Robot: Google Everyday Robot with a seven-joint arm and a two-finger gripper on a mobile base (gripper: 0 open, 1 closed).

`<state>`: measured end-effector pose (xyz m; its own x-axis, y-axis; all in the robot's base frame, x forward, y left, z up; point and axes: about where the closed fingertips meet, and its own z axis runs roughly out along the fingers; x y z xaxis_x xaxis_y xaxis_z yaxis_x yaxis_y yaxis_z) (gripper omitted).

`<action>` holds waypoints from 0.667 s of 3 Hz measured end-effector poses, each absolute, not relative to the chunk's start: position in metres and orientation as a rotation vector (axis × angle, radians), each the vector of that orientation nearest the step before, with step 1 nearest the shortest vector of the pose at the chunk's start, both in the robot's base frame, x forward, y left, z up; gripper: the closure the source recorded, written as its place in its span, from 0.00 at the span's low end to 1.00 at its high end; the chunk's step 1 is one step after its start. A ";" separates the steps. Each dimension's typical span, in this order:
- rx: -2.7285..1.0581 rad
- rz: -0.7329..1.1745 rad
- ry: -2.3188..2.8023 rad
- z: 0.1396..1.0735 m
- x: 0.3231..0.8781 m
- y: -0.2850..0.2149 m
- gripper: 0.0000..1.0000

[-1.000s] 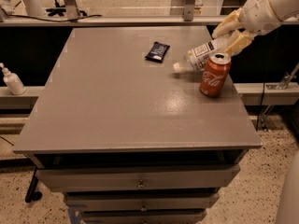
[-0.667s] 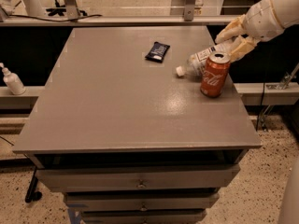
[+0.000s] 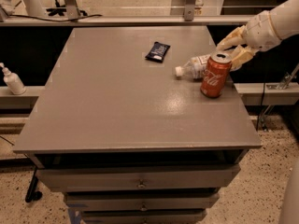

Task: Move blue plastic bottle near coke can

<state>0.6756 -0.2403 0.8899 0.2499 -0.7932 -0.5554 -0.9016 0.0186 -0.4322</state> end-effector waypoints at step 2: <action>-1.791 0.215 1.593 0.868 0.666 -0.257 1.00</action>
Offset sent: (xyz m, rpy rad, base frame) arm -0.0217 -0.0328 -0.0266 -0.0192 0.0609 -0.0128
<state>0.6662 -0.2570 0.8682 0.2227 -0.7981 -0.5599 -0.9181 0.0215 -0.3957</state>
